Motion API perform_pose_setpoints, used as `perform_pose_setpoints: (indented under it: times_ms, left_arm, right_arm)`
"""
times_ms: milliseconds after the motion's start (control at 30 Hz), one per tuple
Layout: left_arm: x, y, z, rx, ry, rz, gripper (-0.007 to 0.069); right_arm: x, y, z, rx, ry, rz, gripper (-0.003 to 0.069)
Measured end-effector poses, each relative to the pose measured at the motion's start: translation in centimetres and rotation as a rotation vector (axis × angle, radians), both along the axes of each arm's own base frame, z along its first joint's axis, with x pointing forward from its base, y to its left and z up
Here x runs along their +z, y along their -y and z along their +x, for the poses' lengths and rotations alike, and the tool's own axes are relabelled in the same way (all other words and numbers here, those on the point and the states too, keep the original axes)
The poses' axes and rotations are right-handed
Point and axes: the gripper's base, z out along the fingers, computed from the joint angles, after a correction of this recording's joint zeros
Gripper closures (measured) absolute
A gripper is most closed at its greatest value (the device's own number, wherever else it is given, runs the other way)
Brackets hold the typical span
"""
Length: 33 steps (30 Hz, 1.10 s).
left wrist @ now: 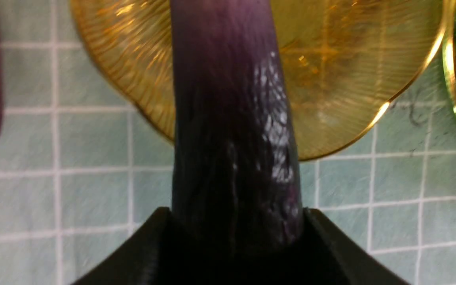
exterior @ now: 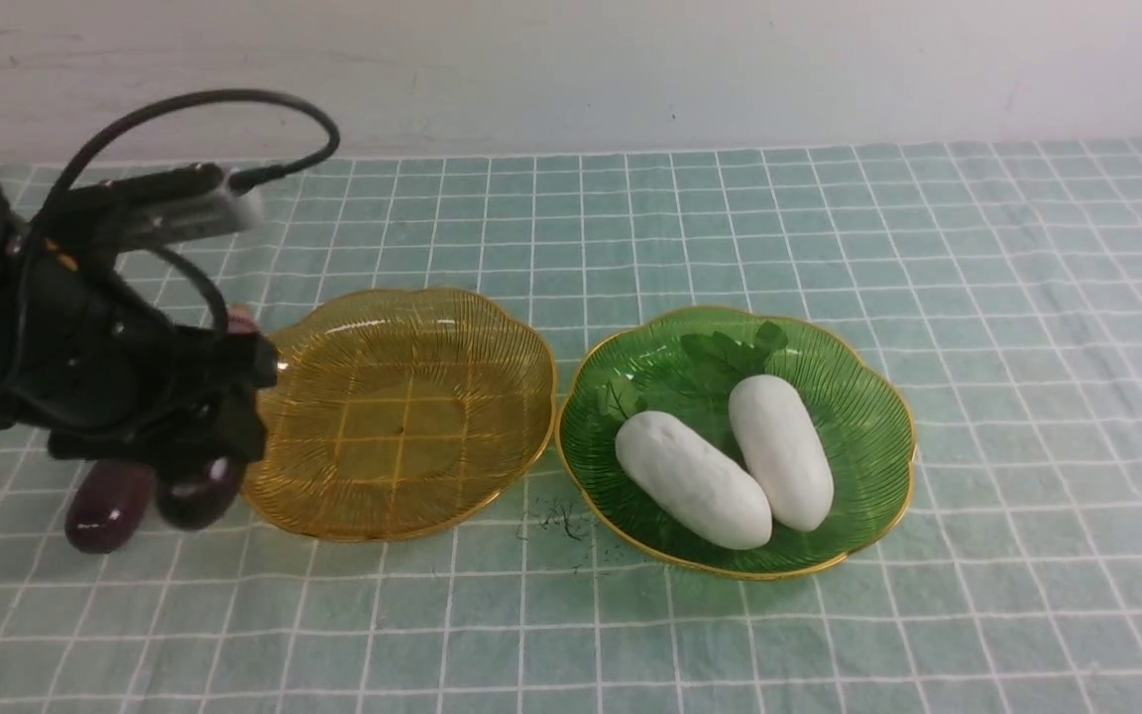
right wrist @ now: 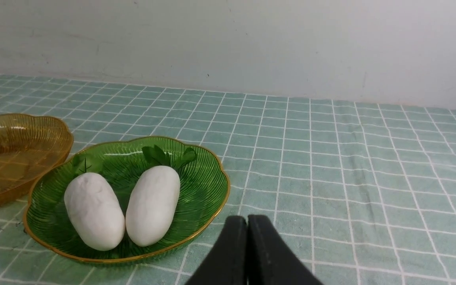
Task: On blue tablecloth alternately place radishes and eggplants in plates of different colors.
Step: 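Pick up the eggplant and place it in the yellow plate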
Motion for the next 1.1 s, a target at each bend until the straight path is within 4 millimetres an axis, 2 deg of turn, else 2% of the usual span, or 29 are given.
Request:
perform_pose_setpoints:
  times_ms: [100,267,300,400,500,533,633,733,800,833,900,1000,1100]
  left_arm:
    - [-1.4,0.7,2.2,-0.033,0.007,-0.052,0.0269]
    - [-3.6,1.3,4.7,-0.051,0.013,-0.093,0.0263]
    - [-4.6,1.5,5.5,-0.066,0.015,-0.103,0.0238]
    - [-5.9,1.7,6.4,-0.075,0.006,-0.116,0.0150]
    - [-6.6,1.7,6.8,-0.074,-0.001,-0.124,0.0076]
    - [-6.8,1.8,6.9,-0.074,-0.003,-0.125,0.0031]
    - [-6.3,1.7,7.1,-0.081,0.013,-0.115,0.0010]
    - [-5.1,1.1,7.3,-0.107,0.038,-0.062,0.0035]
    - [-3.2,-0.1,7.6,-0.117,0.064,0.019,0.0085]
    - [-1.9,-1.3,7.7,-0.113,0.076,0.096,0.0123]
    - [-0.9,-2.4,7.6,-0.100,0.073,0.162,0.0168]
    - [-0.6,-4.6,7.2,-0.061,0.007,0.279,0.0231]
    - [-1.7,-6.1,7.0,0.005,-0.080,0.322,0.0255]
  right_arm:
    - [0.0,0.0,0.0,0.000,0.004,0.000,0.0673]
    - [0.0,0.0,0.0,0.000,0.004,0.000,0.0673]
    - [0.0,0.0,0.0,-0.001,0.004,-0.001,0.0673]
    - [0.0,0.0,0.0,-0.001,0.004,-0.002,0.0673]
    - [0.0,0.0,0.0,-0.001,0.004,-0.002,0.0673]
    - [0.0,0.0,0.0,-0.001,0.004,-0.002,0.0673]
    - [0.0,0.0,0.0,-0.001,0.004,-0.002,0.0673]
    - [0.0,0.0,0.0,-0.001,0.004,-0.002,0.0673]
    - [0.0,0.0,0.0,-0.001,0.004,-0.002,0.0673]
    - [0.0,0.0,0.0,-0.001,0.004,-0.002,0.0673]
    - [0.0,0.0,0.0,-0.001,0.004,-0.002,0.0673]
    - [0.0,0.0,0.0,-0.001,0.004,-0.002,0.0673]
    - [0.0,0.0,0.0,-0.001,0.004,-0.002,0.0673]
